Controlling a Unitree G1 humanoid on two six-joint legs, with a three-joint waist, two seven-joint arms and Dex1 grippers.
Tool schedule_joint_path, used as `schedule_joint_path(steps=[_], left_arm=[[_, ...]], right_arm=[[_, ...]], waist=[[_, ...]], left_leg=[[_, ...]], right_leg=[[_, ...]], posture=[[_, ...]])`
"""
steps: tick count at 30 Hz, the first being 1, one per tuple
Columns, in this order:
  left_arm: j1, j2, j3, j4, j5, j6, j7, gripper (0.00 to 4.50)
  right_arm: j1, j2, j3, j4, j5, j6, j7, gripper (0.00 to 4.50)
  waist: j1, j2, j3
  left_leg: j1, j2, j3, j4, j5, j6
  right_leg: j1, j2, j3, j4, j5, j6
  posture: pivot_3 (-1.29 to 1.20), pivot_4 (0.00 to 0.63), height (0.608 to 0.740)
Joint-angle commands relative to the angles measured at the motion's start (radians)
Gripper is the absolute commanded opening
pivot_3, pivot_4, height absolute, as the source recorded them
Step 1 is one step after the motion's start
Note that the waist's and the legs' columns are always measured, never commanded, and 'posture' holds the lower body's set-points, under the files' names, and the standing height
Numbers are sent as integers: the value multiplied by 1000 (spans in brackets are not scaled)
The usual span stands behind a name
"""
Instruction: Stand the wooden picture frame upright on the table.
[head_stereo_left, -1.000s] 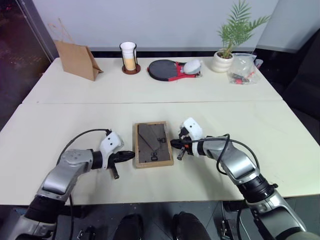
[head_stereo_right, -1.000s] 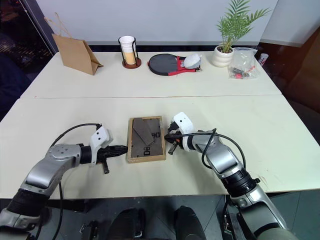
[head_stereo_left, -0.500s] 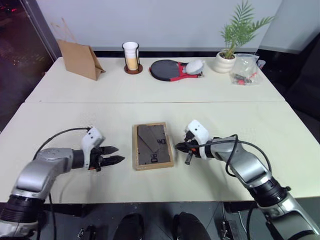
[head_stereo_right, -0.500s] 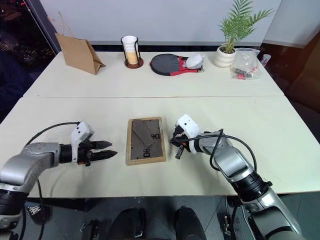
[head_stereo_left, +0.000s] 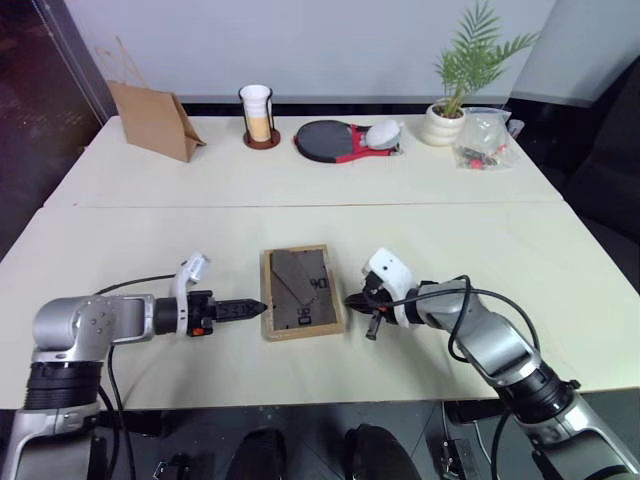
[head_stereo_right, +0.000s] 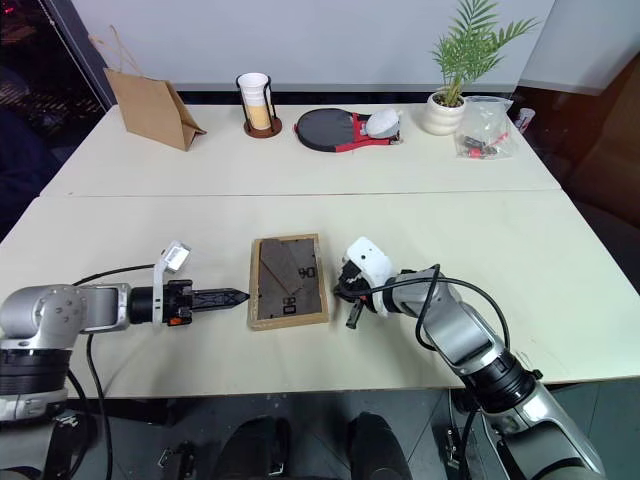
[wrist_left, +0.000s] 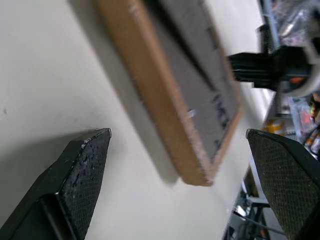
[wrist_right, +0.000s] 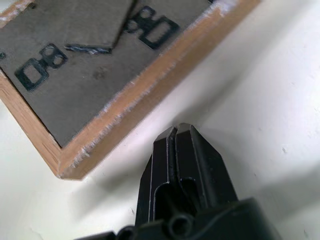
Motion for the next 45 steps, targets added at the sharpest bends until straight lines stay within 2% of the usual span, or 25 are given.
schedule_joint_path(steps=[1,8,13,14,16,21,26,31,35,38,41,43,44,45], left_arm=[[-8,-35,-28,34,38,-16,58,4463],[-11,-98,-28,66,21,-22,73,4463],[-21,-132,22,78,-26,4,81,2267],[-22,-136,30,77,-33,11,81,1677],[-16,-139,36,69,-47,19,70,1153],[-32,-197,111,76,-108,55,94,1057],[-69,-268,270,99,-178,108,147,1049],[-96,-308,422,88,-288,169,213,1049],[-74,-319,444,19,-342,186,257,1049],[-57,-334,445,-16,-363,169,291,1049],[-47,-347,440,-30,-382,154,316,1049],[-38,-352,427,-42,-388,143,326,1049],[-34,-351,421,-46,-390,137,331,1049],[-32,-351,415,-48,-392,132,336,1049]], right_arm=[[-20,40,43,1,17,-44,45,0],[-45,77,46,39,16,-82,79,0],[-44,71,39,42,8,-87,88,0],[-44,69,36,42,8,-88,90,0],[-43,62,32,40,4,-89,91,0],[-58,52,15,11,5,-69,88,0],[-77,29,-34,-40,20,-26,82,0],[-90,-39,-116,-86,39,8,92,0],[-138,-121,-223,-66,61,15,103,0],[-221,-148,-313,-39,130,50,124,838],[-288,-131,-346,-13,184,95,126,2313],[-338,-80,-362,-7,251,163,121,3313],[-354,-60,-362,-9,271,182,118,3958],[-363,-50,-361,-10,283,192,116,4373]], waist=[[2,1,-1],[7,1,-2],[6,1,-2],[6,0,-2],[7,0,-2],[7,0,-2],[4,-1,-2],[2,-1,-2],[4,-1,-2],[3,-1,-1],[2,-1,-1],[0,-1,-1],[0,-1,-1],[1,-1,-1]], left_leg=[[2,0,0,0,0,0],[13,-1,0,0,0,0],[14,-2,0,-1,0,0],[13,-2,0,-2,0,0],[13,-1,0,-4,0,0],[13,-2,0,-4,0,0],[11,-2,0,-4,0,0],[3,-2,-1,-4,0,0],[-1,-2,-1,-3,0,0],[-1,-3,-1,-3,0,0],[-1,-2,-1,-3,0,0],[-1,-2,-2,-4,0,0],[-1,-2,-2,-4,0,0],[-1,-2,-2,-4,0,0]], right_leg=[[2,0,0,0,0,0],[13,-4,0,0,-1,-1],[14,-6,0,-2,-1,-2],[13,-6,0,-2,0,0],[13,-6,-1,-4,0,0],[13,-8,-1,-4,0,0],[12,-9,-1,-4,0,0],[4,-7,-2,-3,0,0],[1,-8,-2,-4,0,0],[1,-9,-2,-4,0,0],[1,-9,-2,-4,0,0],[1,-9,-2,-4,0,0],[1,-9,-2,-4,0,0],[1,-9,-2,-4,0,0]], posture=[[0,150,740],[0,150,740],[0,150,740],[0,150,740],[0,150,740],[0,150,740],[0,150,740],[0,150,740],[0,150,740],[0,150,740],[0,150,740],[0,150,740],[0,150,740],[0,150,740]])
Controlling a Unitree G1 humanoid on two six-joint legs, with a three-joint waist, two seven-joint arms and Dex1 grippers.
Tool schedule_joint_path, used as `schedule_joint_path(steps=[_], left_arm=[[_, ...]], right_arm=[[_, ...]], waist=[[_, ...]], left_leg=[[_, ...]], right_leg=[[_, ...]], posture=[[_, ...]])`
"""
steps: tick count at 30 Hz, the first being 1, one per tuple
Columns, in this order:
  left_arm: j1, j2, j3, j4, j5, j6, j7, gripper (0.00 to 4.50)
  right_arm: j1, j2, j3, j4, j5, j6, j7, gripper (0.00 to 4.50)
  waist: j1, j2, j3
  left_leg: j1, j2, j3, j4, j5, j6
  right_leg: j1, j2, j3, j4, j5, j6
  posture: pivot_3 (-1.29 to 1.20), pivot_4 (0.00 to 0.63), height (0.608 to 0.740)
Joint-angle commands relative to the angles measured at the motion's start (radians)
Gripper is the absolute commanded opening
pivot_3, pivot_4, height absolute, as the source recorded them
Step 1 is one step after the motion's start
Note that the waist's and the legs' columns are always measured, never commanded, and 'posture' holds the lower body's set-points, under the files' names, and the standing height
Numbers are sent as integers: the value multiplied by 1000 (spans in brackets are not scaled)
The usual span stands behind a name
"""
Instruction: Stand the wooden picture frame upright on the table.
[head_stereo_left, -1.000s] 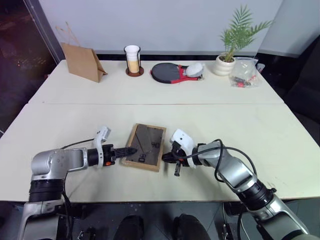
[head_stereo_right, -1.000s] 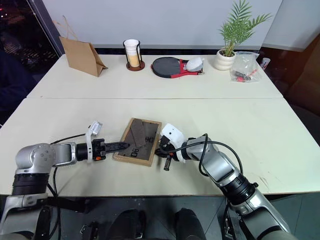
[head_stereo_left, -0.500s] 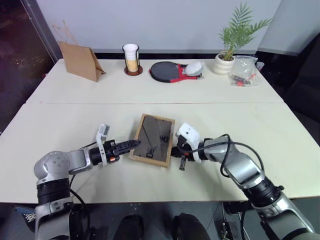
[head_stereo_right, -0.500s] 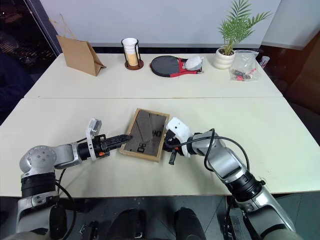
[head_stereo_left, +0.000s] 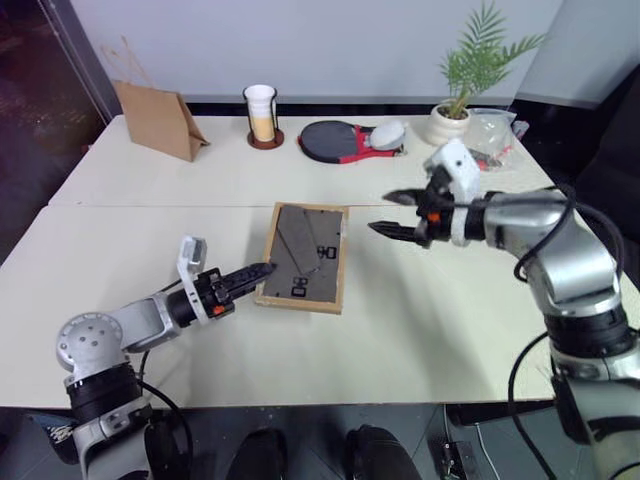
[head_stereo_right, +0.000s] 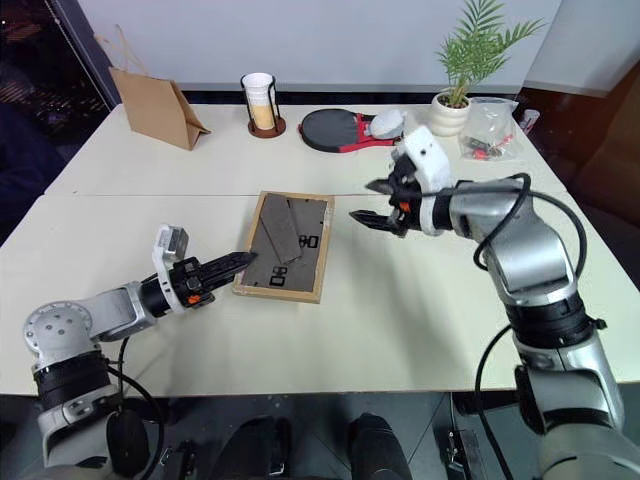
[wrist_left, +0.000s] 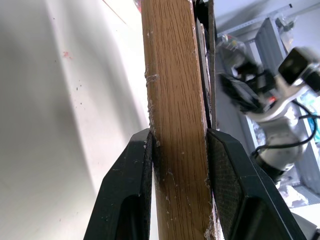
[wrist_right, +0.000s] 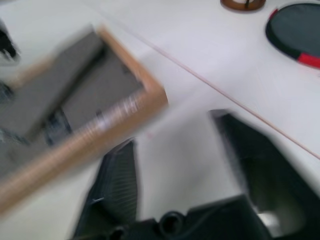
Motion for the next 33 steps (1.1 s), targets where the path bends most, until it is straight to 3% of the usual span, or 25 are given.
schedule_joint_path(steps=[1,6,12,23,33], left_arm=[[3,2,-8,-42,-43,-34,5,1049],[31,23,-43,-31,-20,-114,-17,1049],[62,34,-75,-41,-39,-164,-31,1049],[90,29,-104,-73,-75,-214,-15,1049],[82,26,-118,-69,-99,-256,50,1049]], right_arm=[[-56,54,-16,-16,79,66,-17,4445],[-115,208,9,23,157,184,-84,4445],[-119,271,75,89,162,170,-104,4445],[-121,290,169,122,150,148,-113,4445],[-149,270,126,26,201,197,-116,4445]], waist=[[1,0,0],[0,0,0],[3,0,0],[0,0,0],[1,0,0]], left_leg=[[0,0,0,0,0,0],[0,0,0,0,0,0],[-2,-1,1,0,0,0],[-3,0,1,0,0,0],[-3,0,1,0,0,0]], right_leg=[[0,0,0,0,0,0],[-1,-1,0,0,0,0],[-1,-3,0,-1,0,0],[-3,-2,0,-1,0,0],[-3,-2,0,-1,0,0]], posture=[[0,150,740],[0,150,740],[0,150,740],[0,150,740],[0,150,740]])
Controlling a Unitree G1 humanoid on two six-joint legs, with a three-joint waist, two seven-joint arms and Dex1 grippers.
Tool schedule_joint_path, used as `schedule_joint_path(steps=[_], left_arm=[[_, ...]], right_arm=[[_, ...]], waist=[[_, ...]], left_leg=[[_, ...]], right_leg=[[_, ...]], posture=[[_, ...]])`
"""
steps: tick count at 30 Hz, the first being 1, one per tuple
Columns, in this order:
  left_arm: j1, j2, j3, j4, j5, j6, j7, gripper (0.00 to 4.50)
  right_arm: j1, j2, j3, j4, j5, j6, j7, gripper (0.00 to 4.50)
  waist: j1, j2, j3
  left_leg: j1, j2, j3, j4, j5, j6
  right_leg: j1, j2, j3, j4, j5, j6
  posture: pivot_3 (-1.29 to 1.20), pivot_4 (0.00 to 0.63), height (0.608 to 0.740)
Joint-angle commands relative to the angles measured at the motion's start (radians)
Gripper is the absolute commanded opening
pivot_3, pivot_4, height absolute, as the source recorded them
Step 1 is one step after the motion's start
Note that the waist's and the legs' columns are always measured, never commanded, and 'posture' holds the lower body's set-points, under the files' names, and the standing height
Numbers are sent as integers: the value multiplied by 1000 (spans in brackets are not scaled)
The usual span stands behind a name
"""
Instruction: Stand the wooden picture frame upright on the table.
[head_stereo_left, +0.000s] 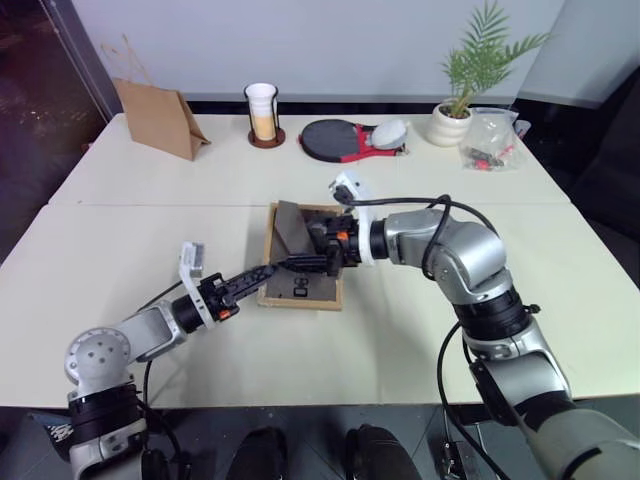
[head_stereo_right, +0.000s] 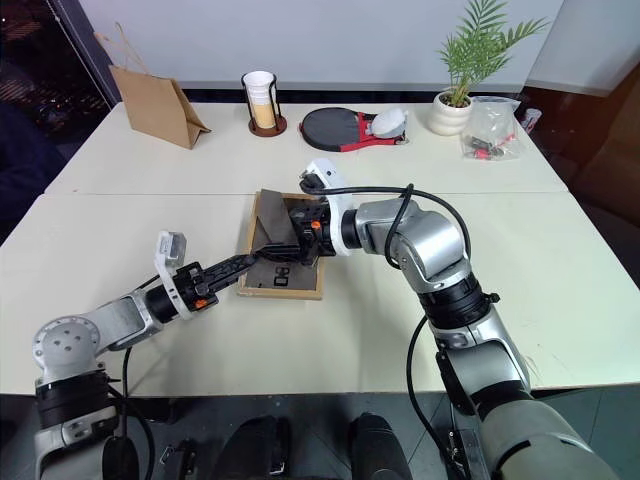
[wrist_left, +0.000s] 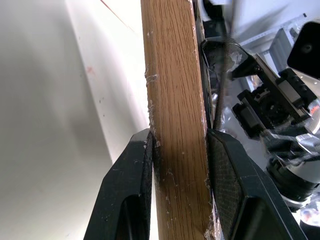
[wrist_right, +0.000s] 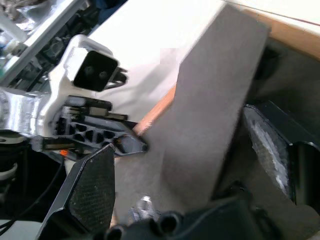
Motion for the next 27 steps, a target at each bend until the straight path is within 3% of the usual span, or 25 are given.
schedule_joint_path(steps=[1,12,21,27], left_arm=[[-32,9,-2,1,-28,-41,0,1049],[-90,30,-27,80,-1,-101,23,1049],[-82,44,-41,28,-65,-66,33,1049],[-77,48,-45,24,-83,-68,45,1049]], right_arm=[[-49,-32,-66,-90,46,29,1,4445],[-29,-73,-167,-208,161,117,-38,4445],[1,-320,-18,-185,-51,-129,14,4445],[8,-334,-9,-172,-77,-173,34,4445]], waist=[[2,0,0],[0,0,0],[3,-1,1],[-2,-1,1]], left_leg=[[0,0,0,0,0,0],[0,0,0,-1,0,0],[-1,-1,1,-1,0,0],[-1,0,1,-1,0,0]], right_leg=[[0,0,0,0,0,0],[0,0,0,-1,0,0],[-1,1,0,-2,0,0],[-2,2,0,-1,0,0]], posture=[[0,150,740],[0,150,740],[0,150,740],[0,150,740]])
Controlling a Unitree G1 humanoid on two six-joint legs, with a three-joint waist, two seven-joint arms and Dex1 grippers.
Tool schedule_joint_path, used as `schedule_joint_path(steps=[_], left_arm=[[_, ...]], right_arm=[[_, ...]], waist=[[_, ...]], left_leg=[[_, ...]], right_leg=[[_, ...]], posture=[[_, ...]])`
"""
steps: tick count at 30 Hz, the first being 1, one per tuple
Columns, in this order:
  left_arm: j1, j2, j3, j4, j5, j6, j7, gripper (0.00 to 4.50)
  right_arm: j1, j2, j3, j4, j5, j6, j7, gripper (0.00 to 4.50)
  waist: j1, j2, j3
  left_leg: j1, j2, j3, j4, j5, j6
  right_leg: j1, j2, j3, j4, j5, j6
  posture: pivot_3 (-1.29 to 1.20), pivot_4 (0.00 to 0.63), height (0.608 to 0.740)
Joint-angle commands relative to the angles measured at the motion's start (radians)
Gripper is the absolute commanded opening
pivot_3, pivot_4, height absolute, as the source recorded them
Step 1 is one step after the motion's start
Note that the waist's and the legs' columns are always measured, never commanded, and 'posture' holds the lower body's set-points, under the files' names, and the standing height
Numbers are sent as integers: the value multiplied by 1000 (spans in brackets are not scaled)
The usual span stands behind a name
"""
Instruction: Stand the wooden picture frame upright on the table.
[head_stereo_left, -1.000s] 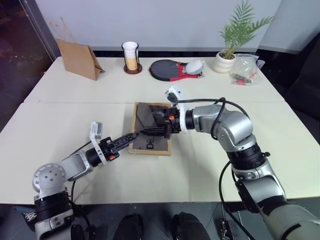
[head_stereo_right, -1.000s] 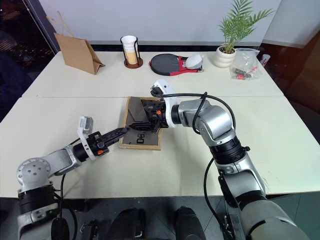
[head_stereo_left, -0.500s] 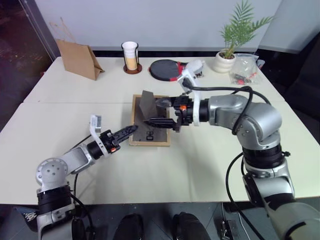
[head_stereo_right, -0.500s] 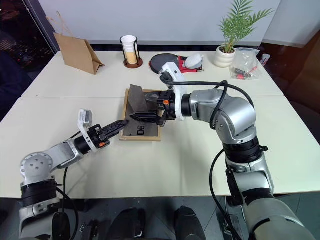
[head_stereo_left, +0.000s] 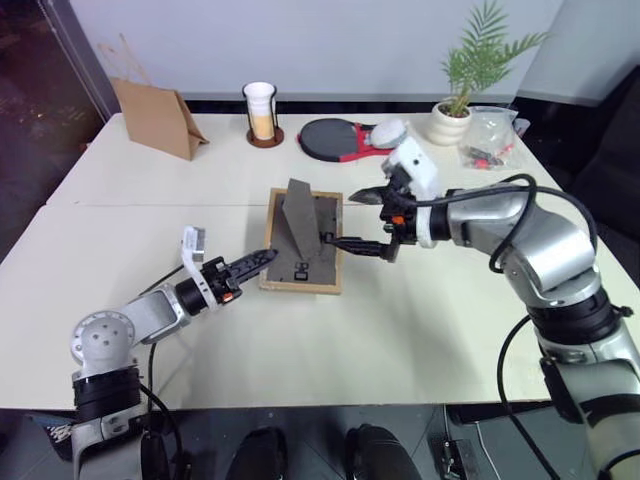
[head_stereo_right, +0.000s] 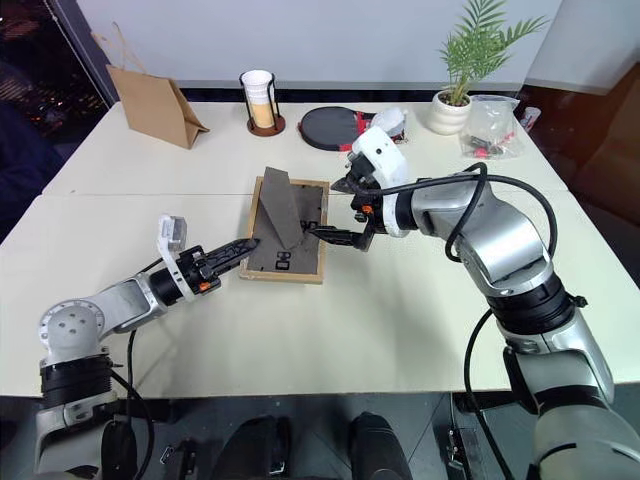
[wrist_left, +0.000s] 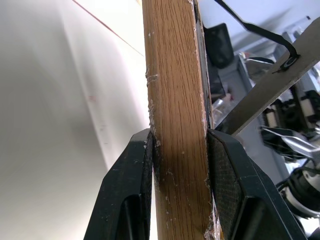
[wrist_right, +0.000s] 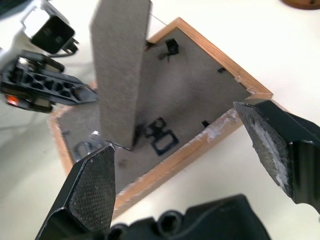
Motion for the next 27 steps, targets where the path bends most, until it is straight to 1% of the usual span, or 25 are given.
schedule_joint_path(steps=[1,4,5,6,7,8,10,11,13,19,22,27], left_arm=[[-6,10,5,-40,-48,-9,-2,1049],[-5,11,3,-40,-53,-10,2,1049],[8,4,13,-60,-121,9,51,1049],[19,-2,20,-75,-173,24,89,1049],[28,-4,22,-90,-216,31,122,1049],[35,-2,18,-103,-253,33,151,1049],[48,10,1,-119,-309,18,196,1049],[56,20,-4,-126,-329,10,212,1049],[70,37,-10,-131,-359,-5,234,1049],[110,81,-36,-134,-426,-50,252,1049],[120,98,-48,-117,-431,-61,233,1049],[126,128,-63,-65,-388,-70,153,1049]], right_arm=[[-9,-1,-10,-16,-13,-31,10,4445],[-8,1,-11,-15,-18,-34,15,4445],[26,-114,76,99,-320,-524,-162,4445],[52,-200,140,185,-546,-892,-295,4445],[65,-258,189,257,-713,-1161,-408,4445],[66,-279,214,319,-809,-1330,-493,4445],[46,-255,209,420,-847,-1451,-565,4445],[29,-239,191,469,-836,-1492,-570,4445],[4,-216,161,537,-840,-1557,-575,4445],[-31,-209,131,613,-981,-1725,-661,4445],[-24,-171,150,634,-1052,-1777,-690,4445],[-46,-86,185,704,-1154,-1814,-743,4445]], waist=[[2,0,0],[5,0,0],[5,0,0],[7,0,0],[13,-1,1],[17,-2,1],[7,-3,2],[-2,-4,3],[-12,-5,4],[-16,-4,5],[-14,-4,5],[-15,-4,5]], left_leg=[[0,0,0,0,0,0],[0,0,0,0,0,0],[0,0,0,0,0,0],[0,-1,0,0,0,0],[0,-1,0,1,0,0],[-1,-2,0,1,0,1],[-1,-4,4,1,-2,3],[-1,-4,5,2,-2,3],[0,-2,6,1,3,-6],[1,0,3,0,5,-9],[1,0,3,1,5,-8],[2,-1,3,1,4,-7]], right_leg=[[0,0,0,0,0,0],[0,0,0,0,0,0],[0,0,0,0,0,0],[0,0,0,0,0,0],[0,-1,0,-1,0,0],[0,-2,0,-2,-1,1],[0,-3,2,-3,-2,2],[0,-3,3,-3,-2,2],[0,-1,5,-2,-1,3],[-1,0,4,2,-2,2],[0,0,4,1,-2,2],[1,0,4,2,-1,2]], posture=[[0,150,740],[0,150,740],[0,150,740],[0,150,740],[0,150,740],[0,150,740],[0,150,740],[0,150,740],[0,150,740],[0,150,740],[0,150,740],[0,150,740]])
